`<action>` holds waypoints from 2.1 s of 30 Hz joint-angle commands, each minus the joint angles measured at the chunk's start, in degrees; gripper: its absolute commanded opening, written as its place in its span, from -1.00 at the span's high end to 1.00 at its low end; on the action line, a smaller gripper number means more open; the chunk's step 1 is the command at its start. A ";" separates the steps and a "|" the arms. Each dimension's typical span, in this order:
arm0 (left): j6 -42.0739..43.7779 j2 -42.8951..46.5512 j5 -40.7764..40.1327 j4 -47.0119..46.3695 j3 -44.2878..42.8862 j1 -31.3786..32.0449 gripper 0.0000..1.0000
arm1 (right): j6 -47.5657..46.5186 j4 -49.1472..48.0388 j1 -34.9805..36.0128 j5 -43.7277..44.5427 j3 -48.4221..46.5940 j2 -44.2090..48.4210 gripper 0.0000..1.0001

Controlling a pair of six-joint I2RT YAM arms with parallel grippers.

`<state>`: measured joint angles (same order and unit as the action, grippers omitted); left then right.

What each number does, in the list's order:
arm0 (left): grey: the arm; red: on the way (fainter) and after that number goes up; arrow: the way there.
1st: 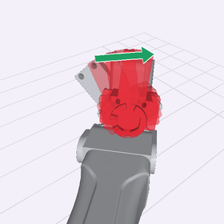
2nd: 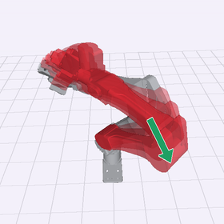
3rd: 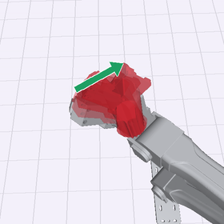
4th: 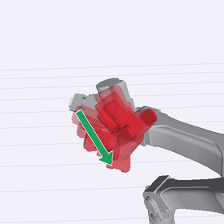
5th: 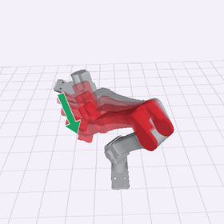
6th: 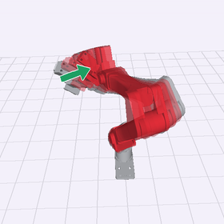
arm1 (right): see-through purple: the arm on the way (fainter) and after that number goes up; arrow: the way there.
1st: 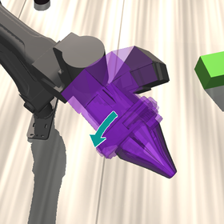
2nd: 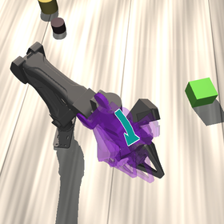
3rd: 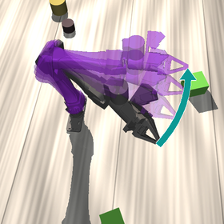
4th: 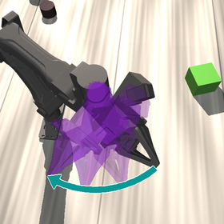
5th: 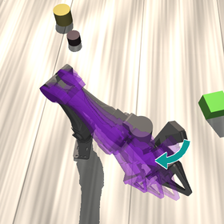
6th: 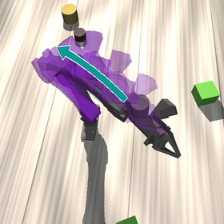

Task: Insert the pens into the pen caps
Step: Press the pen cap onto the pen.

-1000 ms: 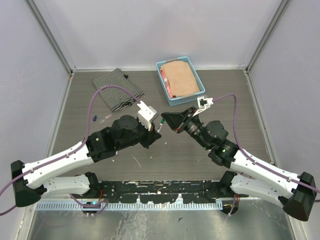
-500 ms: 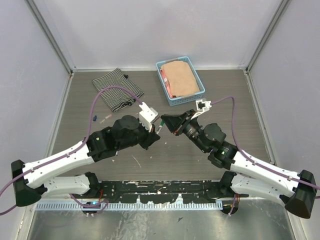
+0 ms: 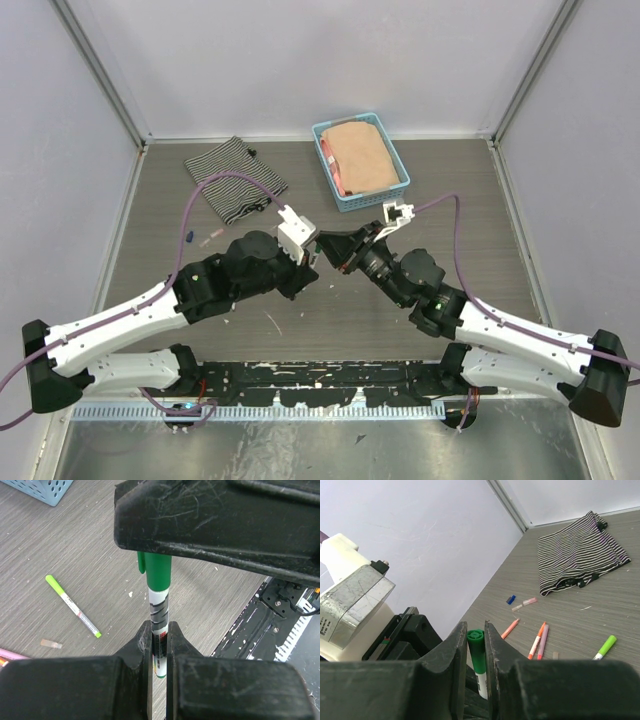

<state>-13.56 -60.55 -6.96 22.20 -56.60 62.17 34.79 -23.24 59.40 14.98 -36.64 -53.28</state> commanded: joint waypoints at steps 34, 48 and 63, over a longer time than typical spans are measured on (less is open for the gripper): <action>-1.08 9.14 -5.96 -17.15 2.12 -0.82 1.00 | -13.13 34.62 5.63 12.93 -14.87 14.61 0.05; 5.41 14.57 9.67 -15.08 3.57 -0.82 1.00 | -14.93 37.02 5.63 9.18 -11.07 20.23 0.02; 7.15 13.52 14.31 -15.19 3.60 -0.81 1.00 | -14.92 37.90 5.67 13.74 -8.71 23.37 0.02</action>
<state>-7.62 -46.61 5.50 7.64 -53.21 61.39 20.62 15.94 64.88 26.61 -45.36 -30.61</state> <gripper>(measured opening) 0.127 0.491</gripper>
